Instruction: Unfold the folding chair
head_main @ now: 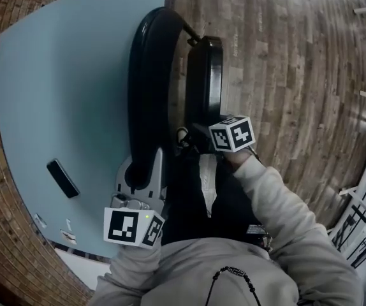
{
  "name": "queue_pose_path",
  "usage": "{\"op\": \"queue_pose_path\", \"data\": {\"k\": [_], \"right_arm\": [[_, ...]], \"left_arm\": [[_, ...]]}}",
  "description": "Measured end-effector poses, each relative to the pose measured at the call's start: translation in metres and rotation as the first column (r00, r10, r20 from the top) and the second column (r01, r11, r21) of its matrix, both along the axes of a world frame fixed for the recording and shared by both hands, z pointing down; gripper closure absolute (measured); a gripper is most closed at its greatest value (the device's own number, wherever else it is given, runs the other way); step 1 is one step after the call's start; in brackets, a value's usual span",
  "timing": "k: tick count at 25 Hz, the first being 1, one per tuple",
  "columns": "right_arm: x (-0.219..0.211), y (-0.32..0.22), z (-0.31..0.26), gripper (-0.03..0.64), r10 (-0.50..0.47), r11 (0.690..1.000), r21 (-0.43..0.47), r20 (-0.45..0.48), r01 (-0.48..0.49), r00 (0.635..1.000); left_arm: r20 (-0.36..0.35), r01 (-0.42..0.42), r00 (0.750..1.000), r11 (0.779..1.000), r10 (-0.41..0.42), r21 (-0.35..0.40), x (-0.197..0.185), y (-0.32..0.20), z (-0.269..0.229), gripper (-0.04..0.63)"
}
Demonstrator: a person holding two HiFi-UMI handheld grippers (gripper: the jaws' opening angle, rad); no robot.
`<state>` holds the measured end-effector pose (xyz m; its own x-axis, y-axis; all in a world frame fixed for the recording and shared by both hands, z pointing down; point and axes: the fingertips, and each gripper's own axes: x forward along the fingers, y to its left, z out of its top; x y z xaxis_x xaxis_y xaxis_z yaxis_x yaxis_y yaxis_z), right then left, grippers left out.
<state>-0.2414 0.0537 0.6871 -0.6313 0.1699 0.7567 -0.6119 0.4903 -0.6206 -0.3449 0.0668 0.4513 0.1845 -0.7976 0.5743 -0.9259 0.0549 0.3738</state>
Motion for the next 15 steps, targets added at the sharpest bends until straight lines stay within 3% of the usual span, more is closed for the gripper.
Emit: {"op": "queue_pose_path", "data": {"k": [4,7,15], "right_arm": [[0.060,-0.014,0.007,0.455,0.048,0.997,-0.070,0.061,-0.044,0.997],[0.109,-0.022,0.019,0.472,0.095,0.984,-0.157,0.098,-0.078,0.991],[0.207,-0.045,0.057,0.472,0.103,0.959,-0.279,0.210,-0.041,0.972]], "left_arm": [[-0.028,0.043,0.999,0.999,-0.043,0.012,-0.003,0.000,0.015,0.522],[-0.042,0.028,0.999,0.999,-0.027,0.017,0.009,0.001,0.026,0.522],[-0.095,0.054,0.994,0.998,-0.056,-0.018,0.045,-0.003,0.051,0.522]]}}
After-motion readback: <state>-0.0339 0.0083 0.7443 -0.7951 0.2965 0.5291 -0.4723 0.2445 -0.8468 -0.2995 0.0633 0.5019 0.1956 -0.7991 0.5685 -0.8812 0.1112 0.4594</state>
